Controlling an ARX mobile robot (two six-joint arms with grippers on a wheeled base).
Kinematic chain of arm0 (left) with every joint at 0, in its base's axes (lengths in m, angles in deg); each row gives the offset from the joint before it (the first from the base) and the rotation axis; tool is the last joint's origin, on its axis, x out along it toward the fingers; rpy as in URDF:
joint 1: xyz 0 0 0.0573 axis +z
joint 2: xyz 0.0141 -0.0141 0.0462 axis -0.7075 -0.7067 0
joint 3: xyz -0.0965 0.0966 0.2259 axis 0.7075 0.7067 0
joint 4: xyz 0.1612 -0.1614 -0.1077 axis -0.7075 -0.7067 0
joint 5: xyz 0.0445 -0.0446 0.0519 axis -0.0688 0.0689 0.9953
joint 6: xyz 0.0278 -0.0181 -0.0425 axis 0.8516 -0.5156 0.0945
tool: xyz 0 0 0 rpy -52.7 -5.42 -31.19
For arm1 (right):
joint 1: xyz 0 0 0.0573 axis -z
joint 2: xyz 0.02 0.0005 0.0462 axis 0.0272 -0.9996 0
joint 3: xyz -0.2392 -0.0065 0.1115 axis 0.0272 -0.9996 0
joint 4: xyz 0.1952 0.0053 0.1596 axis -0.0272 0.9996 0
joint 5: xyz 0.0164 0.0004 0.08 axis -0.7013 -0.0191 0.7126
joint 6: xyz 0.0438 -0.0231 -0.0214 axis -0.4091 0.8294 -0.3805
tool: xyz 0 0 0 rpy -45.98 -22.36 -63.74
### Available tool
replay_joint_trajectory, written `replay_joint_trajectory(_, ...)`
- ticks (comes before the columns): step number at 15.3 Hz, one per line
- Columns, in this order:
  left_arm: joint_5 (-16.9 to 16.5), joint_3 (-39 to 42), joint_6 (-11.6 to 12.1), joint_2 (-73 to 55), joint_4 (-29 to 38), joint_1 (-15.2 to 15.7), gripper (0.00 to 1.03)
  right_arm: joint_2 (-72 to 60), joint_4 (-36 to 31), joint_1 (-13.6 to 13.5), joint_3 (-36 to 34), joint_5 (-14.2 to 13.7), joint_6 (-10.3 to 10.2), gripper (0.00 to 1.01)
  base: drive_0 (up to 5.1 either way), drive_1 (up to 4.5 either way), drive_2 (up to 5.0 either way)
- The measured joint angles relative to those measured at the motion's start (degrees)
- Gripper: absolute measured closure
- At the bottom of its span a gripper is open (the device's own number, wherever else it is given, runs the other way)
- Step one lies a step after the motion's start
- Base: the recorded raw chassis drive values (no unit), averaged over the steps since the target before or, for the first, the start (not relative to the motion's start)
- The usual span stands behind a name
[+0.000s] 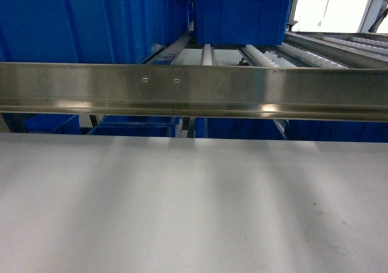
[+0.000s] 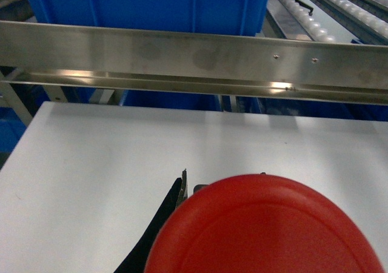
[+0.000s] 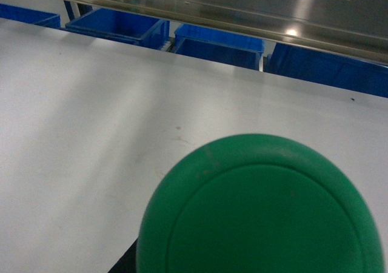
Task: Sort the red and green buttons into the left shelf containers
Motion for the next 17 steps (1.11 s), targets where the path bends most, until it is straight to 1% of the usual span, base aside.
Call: replay_joint_trajectory(17, 0.0, 0.0, 0.0, 0.0, -0.2, 0.0, 0.77, 0.0, 0.0, 0.0, 0.0, 0.0, 0.0, 0.75, -4.9, 2.48, 2.5)
